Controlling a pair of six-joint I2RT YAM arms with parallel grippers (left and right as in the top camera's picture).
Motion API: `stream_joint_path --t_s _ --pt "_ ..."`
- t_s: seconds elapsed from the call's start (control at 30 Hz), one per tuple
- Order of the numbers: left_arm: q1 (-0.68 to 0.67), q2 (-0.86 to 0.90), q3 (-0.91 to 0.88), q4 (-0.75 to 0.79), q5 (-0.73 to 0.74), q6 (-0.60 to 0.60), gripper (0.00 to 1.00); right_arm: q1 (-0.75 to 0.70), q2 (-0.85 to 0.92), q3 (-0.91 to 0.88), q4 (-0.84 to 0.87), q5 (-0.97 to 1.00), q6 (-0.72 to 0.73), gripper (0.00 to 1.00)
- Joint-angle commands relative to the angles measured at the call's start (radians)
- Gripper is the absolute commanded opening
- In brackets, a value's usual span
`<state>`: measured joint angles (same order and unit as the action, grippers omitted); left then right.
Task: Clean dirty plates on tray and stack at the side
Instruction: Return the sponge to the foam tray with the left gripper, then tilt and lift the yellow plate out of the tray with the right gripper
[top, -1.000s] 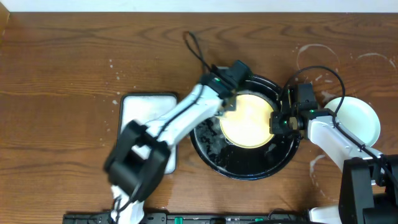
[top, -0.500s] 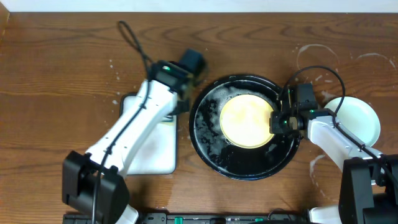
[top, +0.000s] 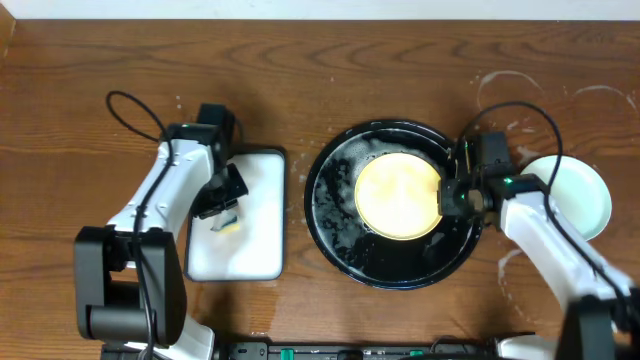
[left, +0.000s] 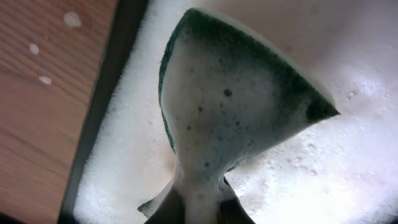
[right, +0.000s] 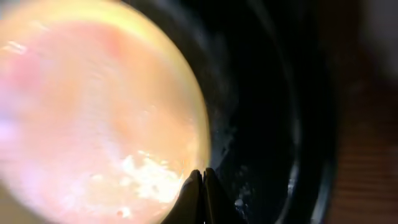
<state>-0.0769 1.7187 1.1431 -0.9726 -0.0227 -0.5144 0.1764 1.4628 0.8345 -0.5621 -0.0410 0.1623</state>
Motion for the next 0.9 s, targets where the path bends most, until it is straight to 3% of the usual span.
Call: stream_joint_path --t_s 0.0,0.1,0.13,0.27,0.3,0.37,0.47,0.53,0.87 --pt "0.014 -0.007 0.003 -0.006 0.039 0.024 0.14 0.091 -0.125 0.037 -0.019 0.178 -0.023 0.01" --pt "0.014 -0.007 0.003 -0.005 0.039 0.024 0.17 0.167 -0.190 0.037 -0.048 0.284 -0.026 0.01" --pt "0.014 -0.007 0.003 -0.005 0.039 0.024 0.28 0.179 -0.200 0.037 -0.056 0.288 -0.026 0.01" --pt "0.014 -0.007 0.003 -0.005 0.038 0.024 0.51 0.166 -0.183 0.033 -0.074 0.268 0.022 0.01" --pt "0.014 -0.007 0.003 -0.005 0.039 0.024 0.67 0.152 -0.166 0.033 -0.072 0.266 0.034 0.02" --pt "0.014 -0.007 0.003 -0.005 0.038 0.024 0.80 0.119 -0.123 0.033 -0.057 0.216 0.034 0.08" --pt "0.014 -0.007 0.003 -0.005 0.038 0.024 0.80 0.060 -0.044 0.033 -0.032 0.067 0.014 0.23" --pt "0.014 -0.007 0.003 -0.005 0.038 0.024 0.81 0.022 0.008 0.033 -0.020 0.011 0.014 0.27" --pt "0.014 -0.007 0.003 -0.005 0.038 0.024 0.82 -0.116 0.219 0.033 0.080 -0.253 0.008 0.19"
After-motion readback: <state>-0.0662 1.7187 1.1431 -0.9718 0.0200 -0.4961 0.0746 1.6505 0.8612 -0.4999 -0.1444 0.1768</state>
